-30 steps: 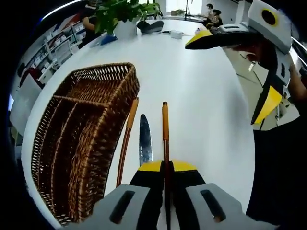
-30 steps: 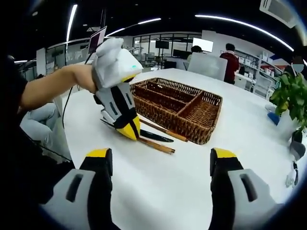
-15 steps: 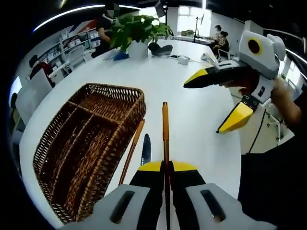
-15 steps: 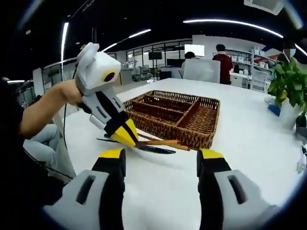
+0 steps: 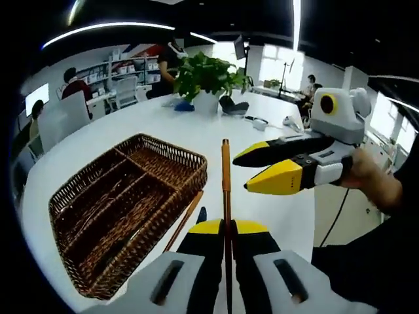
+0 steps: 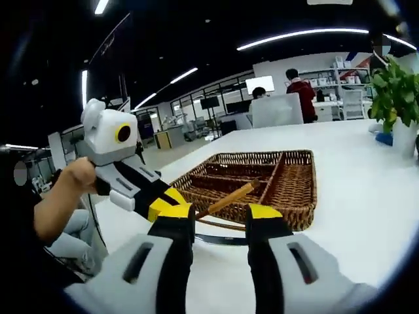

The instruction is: Arrange the knives, forks, and spoons in their matching storage slots by inserting each utensil handle-first until every utensil is classified and aligned in the correct compartment

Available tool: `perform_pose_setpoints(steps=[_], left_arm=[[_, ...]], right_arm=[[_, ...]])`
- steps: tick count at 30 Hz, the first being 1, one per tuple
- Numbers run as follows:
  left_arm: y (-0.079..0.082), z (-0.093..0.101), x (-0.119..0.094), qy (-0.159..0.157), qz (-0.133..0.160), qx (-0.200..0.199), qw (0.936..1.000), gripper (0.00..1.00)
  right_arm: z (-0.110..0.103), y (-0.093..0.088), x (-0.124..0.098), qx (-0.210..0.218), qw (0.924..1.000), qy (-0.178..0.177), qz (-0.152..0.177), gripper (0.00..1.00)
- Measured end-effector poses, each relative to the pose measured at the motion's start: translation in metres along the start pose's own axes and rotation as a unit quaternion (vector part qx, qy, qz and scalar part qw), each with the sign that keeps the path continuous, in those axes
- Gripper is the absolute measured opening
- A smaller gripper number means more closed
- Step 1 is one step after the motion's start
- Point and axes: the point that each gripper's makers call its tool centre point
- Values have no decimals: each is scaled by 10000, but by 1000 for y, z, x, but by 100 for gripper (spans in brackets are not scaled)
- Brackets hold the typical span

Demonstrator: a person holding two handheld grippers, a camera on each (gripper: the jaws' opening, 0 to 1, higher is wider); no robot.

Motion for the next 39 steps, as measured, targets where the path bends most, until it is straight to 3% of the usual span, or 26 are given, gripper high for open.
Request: perform_pose_setpoints(steps=[5,9,21,26,30,39], left_arm=[[10,-1,-8,106,277,-115,9995,4],[14,5,-11,-16,424,-235,9988,4],[19,11,-8,-13,487,-167,9987,4],[18,12,-8,-21,436,-97,9990,4],[19,13,-7,-36,463,0,9989,4],[40,21,-11,-201,869,182,9959,6]], right_arm=[[-8,5,5,228,9996,101,155,21],[-12,6,8,562,9979,220,245,18],[-20,8,8,978,9940,409,280,10],[-25,15,10,1336,9888,516,420,6],[-29,19,13,1314,9889,551,426,5],[-31,38,19,1308,9880,608,558,5]])
Point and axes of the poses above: the point that each gripper's makers call its tool centre point, and the gripper's own axes: x roughly forward along the fingers, z roughly to its right, y roughly out of its top, and after that the axes turned 10 degrees about z, right-handed
